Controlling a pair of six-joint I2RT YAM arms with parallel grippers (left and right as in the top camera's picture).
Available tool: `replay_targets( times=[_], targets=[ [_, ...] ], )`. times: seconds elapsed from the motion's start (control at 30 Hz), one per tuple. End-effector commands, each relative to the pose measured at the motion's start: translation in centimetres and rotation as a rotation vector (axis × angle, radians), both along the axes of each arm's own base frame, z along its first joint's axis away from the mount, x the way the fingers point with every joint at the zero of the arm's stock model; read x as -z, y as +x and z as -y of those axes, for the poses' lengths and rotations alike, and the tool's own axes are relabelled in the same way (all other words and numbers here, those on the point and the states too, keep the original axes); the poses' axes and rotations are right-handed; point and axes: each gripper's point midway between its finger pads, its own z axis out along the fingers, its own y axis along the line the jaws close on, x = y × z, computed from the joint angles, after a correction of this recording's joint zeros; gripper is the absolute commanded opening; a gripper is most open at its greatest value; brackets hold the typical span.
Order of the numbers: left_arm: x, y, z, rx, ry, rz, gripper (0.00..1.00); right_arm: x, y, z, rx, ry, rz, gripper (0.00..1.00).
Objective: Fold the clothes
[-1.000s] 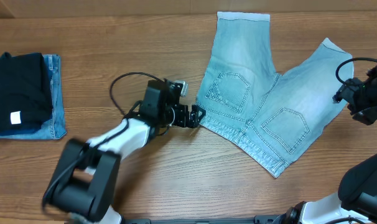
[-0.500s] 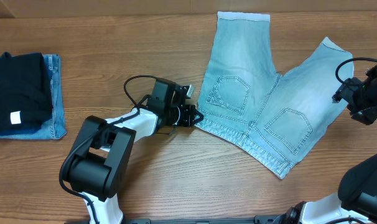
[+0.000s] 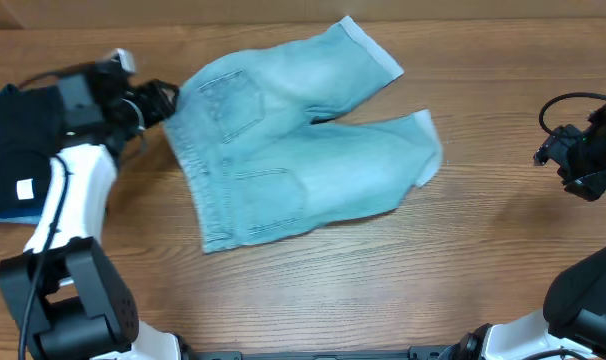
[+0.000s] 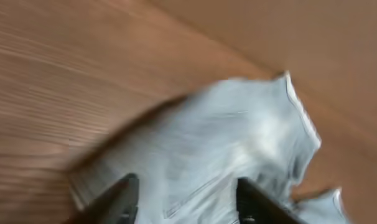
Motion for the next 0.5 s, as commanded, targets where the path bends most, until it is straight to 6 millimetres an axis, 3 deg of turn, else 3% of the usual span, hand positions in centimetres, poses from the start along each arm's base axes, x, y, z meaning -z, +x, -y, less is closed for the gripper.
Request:
replay_targets(
  times=[0.0, 0.03, 0.07, 0.27, 0.47],
  targets=[
    [-1.5, -1.3, 2.5, 0.125, -0.031, -0.002, 0.86, -1.6, 0.6, -0.5, -0.019, 0.009, 0.063, 0.70],
    [-0.7, -2.1, 3.1, 0.153, -0.017, -0.043, 0.96, -1.6, 0.7, -0.8, -0.041, 0.025, 0.070, 0.70],
    [0.1, -2.8, 3.5, 0.175, 0.007, -0.078, 1.00, -1.7, 1.0, -1.3, -0.066, 0.050, 0.085, 0.70],
    [4.9, -8.5, 5.4, 0.205, 0.095, -0.396, 1.00, -2.0, 2.5, -5.8, -0.306, 0.251, 0.217, 0.71],
    [7.4, -12.2, 6.0, 0.179, 0.327, -0.603, 1.00, 1.7, 2.6, -10.2, -0.409, 0.373, 0.224, 0.78]
  ],
)
